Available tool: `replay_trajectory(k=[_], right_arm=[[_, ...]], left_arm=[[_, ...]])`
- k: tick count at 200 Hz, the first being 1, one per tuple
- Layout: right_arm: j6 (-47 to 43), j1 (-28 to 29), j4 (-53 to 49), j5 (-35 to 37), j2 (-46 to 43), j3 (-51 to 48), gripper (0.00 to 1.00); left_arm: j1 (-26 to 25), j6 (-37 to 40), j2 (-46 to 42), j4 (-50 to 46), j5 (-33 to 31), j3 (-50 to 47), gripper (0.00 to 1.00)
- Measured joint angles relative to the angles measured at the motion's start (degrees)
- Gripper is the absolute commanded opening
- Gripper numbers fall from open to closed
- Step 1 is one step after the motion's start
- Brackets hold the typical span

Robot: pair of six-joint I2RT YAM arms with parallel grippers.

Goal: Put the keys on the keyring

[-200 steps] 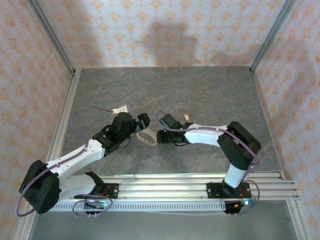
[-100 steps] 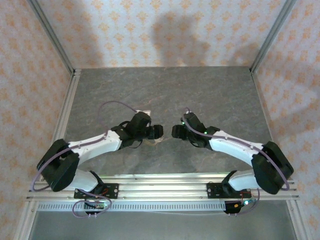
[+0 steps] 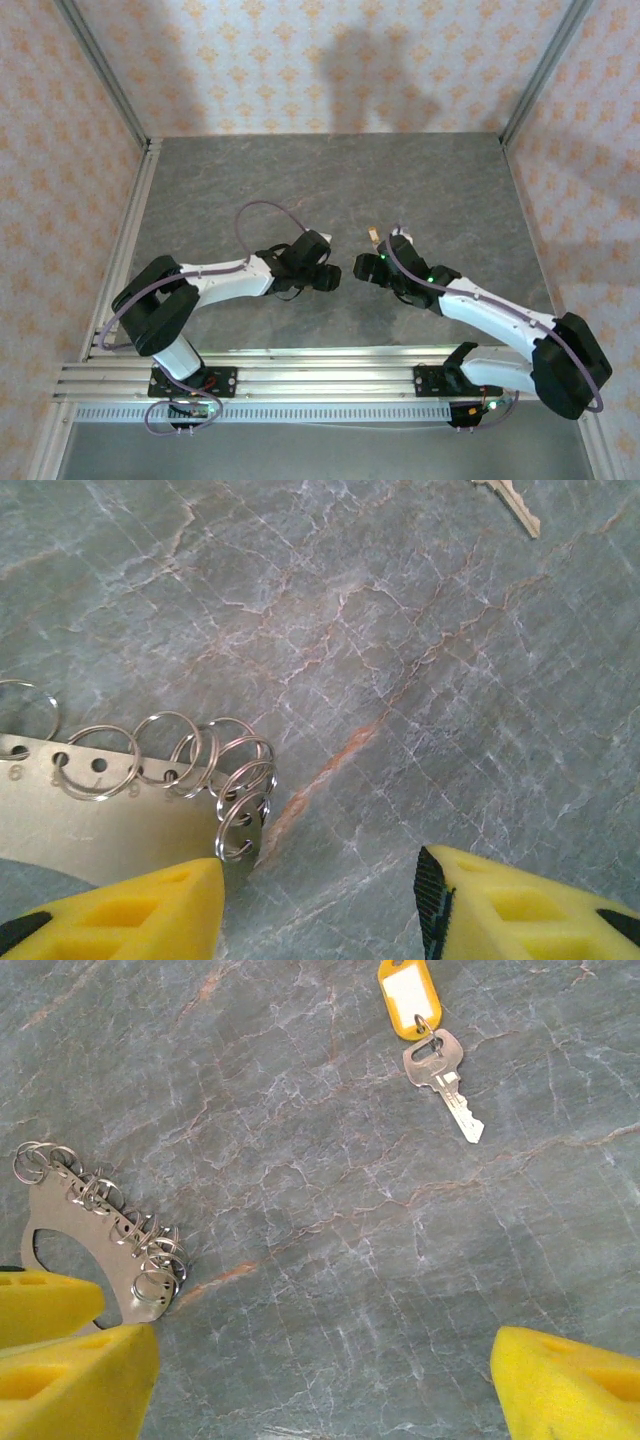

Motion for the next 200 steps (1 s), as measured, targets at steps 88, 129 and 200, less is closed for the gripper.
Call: replay_trajectory(k=[88, 129, 200], right_arm=[[0.33, 0.0, -0.37, 0.22, -1.03, -0.76, 0.86], [0.35, 0.0, -0.37, 0.22, -1.03, -0.83, 0.86], [0.37, 0.0, -0.37, 0.22, -1.03, -0.83, 0.86]], left_arm=[[-0.35, 1.49, 3.19, 0.07, -1.01, 1.16, 0.54], [-0.35, 1.57, 3.45, 0.07, -2.23, 1.4, 0.53], [-0.35, 2.45, 3.85, 0.28, -3.61, 1.6, 0.53]])
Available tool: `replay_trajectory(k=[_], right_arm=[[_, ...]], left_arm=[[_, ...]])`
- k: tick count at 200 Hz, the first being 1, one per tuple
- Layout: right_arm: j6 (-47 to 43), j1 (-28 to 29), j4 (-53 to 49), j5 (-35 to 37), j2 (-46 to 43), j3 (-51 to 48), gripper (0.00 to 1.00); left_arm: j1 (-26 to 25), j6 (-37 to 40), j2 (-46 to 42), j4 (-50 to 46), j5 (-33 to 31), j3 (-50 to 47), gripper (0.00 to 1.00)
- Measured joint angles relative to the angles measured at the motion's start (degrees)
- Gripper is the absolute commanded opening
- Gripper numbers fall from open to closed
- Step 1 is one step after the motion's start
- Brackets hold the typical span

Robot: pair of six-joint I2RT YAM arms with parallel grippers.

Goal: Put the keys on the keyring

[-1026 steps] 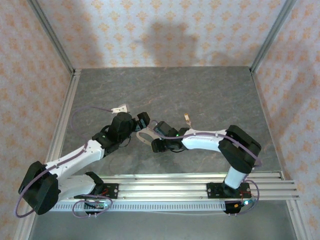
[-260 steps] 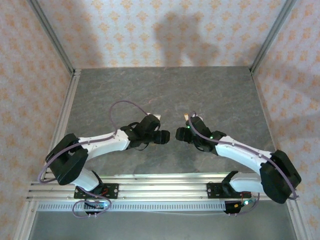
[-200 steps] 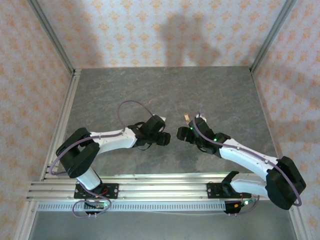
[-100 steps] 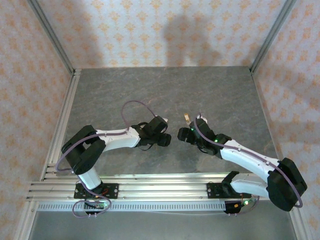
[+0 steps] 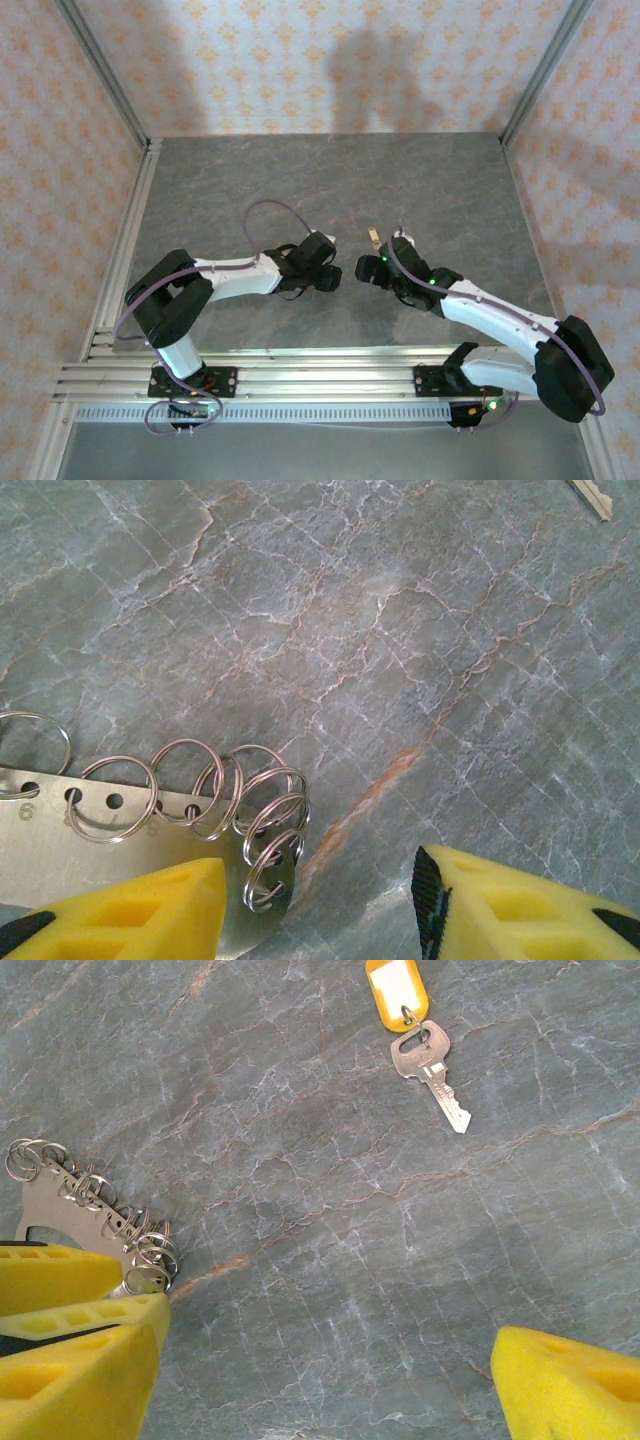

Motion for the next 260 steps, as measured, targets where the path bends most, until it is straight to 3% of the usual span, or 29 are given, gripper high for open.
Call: replay_trajectory(k=[151, 260], right_arm=[[0.17, 0.0, 0.02, 0.0, 0.0, 0.0, 0.86], [0.17, 0.0, 0.02, -0.02, 0.24, 0.0, 0.86]], left_arm=[[-0.07, -0.02, 0.0, 2.36, 3.15, -0.02, 0.49], [-0.66, -0.39, -0.81, 2.36, 1.09, -2.54, 0.51]])
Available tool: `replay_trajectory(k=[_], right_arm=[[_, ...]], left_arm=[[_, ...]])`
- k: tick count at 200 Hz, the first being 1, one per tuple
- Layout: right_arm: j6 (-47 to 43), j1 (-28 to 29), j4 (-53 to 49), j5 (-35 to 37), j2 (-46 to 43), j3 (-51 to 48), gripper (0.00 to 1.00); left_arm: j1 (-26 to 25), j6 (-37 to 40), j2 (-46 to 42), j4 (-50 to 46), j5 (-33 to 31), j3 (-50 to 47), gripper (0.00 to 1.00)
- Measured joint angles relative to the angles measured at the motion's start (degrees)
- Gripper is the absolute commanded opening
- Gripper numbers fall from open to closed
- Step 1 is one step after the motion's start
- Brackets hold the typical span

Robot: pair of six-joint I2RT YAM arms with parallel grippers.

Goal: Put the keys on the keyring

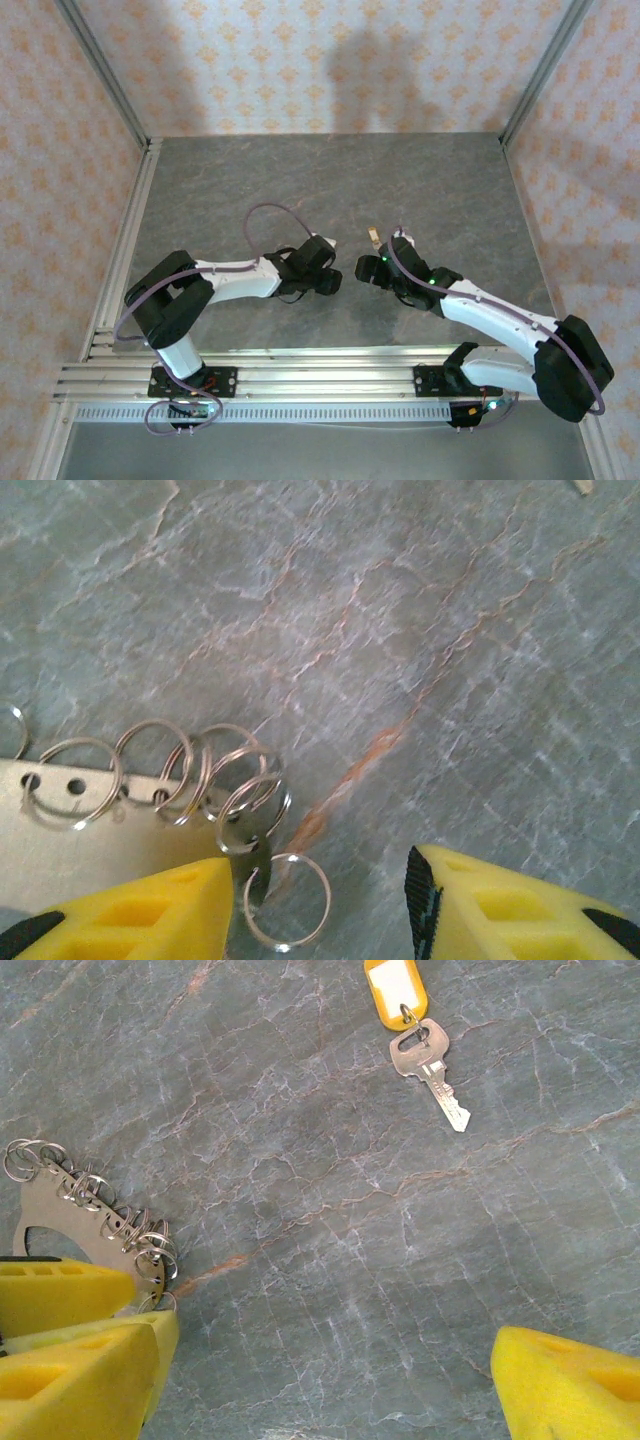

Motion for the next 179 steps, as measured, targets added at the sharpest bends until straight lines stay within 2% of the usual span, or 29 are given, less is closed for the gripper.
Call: replay_trajectory(k=[20, 51, 80, 131, 179], right_arm=[[-0.02, 0.0, 0.2, -0.33, 0.42, 0.0, 0.84], [-0.83, -0.07, 2.99, -4.24, 2.62, 0.02, 0.73], [-5.57, 0.61, 4.7, -8.31, 6.93, 0.52, 0.68], [-18.21, 6.56, 3.82, -9.92, 14.08, 7.34, 0.61], [-27.36, 11.39, 2.29, -5.97, 20.11, 11.41, 0.55]], left_arm=[[-0.11, -1.49, -3.13, 0.02, -0.79, -1.92, 0.54], [-0.11, -5.31, -9.84, 0.2, -3.32, -3.15, 0.6], [0.48, -8.39, -13.86, 0.09, -5.73, -3.15, 0.66], [8.13, -11.61, -17.14, -0.68, -5.99, -3.52, 0.73], [14.97, -13.14, -21.27, -1.16, -4.24, -5.99, 0.76]])
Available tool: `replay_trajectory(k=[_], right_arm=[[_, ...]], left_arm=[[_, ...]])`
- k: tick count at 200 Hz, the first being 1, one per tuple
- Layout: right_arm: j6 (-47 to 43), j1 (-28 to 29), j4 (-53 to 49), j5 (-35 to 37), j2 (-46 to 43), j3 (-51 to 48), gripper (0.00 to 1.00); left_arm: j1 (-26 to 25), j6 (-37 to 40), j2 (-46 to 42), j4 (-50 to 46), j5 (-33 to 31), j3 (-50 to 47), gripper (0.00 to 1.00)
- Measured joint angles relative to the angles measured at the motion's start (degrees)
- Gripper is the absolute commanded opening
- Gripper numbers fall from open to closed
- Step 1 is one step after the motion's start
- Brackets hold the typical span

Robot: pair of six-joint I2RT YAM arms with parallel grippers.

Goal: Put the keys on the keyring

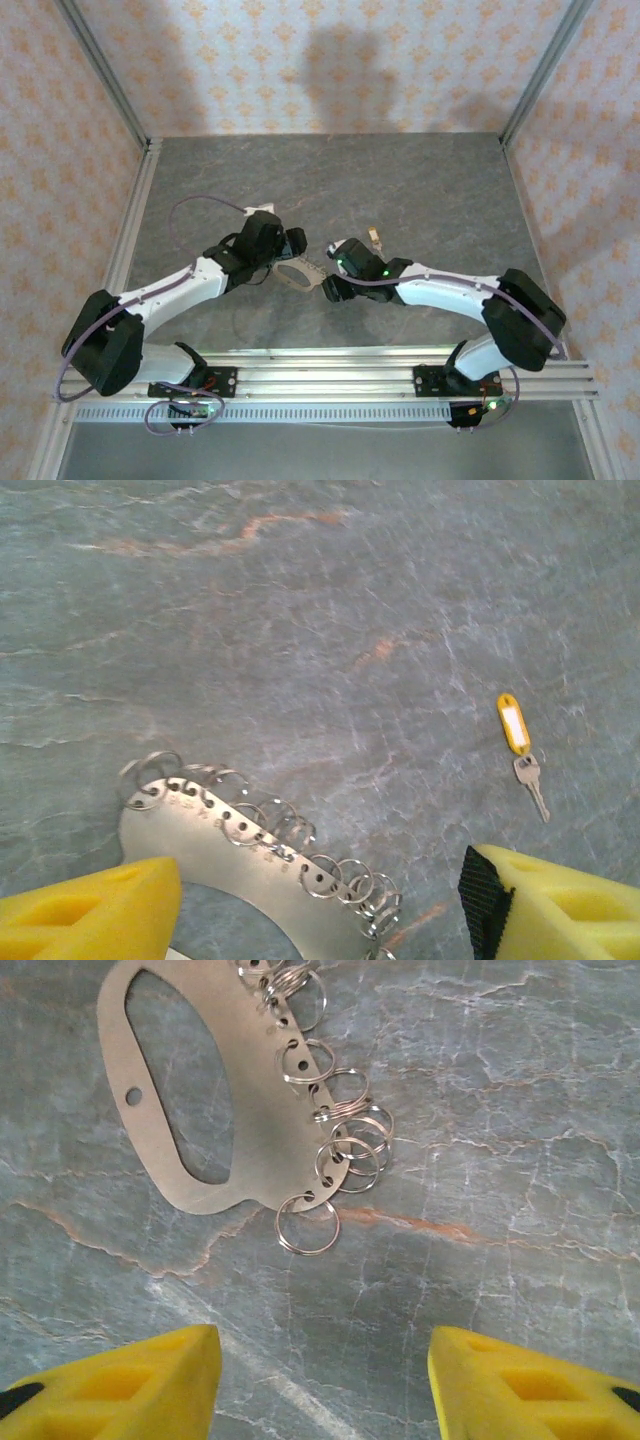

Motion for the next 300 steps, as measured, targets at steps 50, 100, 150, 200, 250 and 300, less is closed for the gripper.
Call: replay_trajectory(k=[50, 100, 150, 200, 250, 300], right_arm=[[-5.79, 3.98, -2.38, 6.75, 5.11, 4.46, 0.5], [-8.83, 5.73, -3.52, 9.68, 9.38, 8.52, 0.45], [-10.49, 7.02, -4.46, 11.21, 13.07, 9.92, 0.4], [-11.43, 7.02, -4.94, 13.42, 15.13, 11.56, 0.37], [-11.8, 7.02, -4.92, 15.32, 17.0, 12.52, 0.34], [-11.98, 7.19, -4.92, 16.68, 18.58, 13.16, 0.32]], left_arm=[[4.83, -0.22, -2.36, -0.26, 2.6, -0.63, 0.76], [7.13, -0.2, -3.87, -0.55, 4.02, -1.07, 0.77], [9.62, -0.17, -5.77, -1.14, 5.09, -1.99, 0.77], [10.78, -0.15, -6.67, -1.25, 5.81, -2.82, 0.77], [10.97, -0.15, -6.69, -1.25, 6.27, -2.89, 0.77], [10.97, -0.15, -6.75, -1.22, 6.27, -3.21, 0.77]])
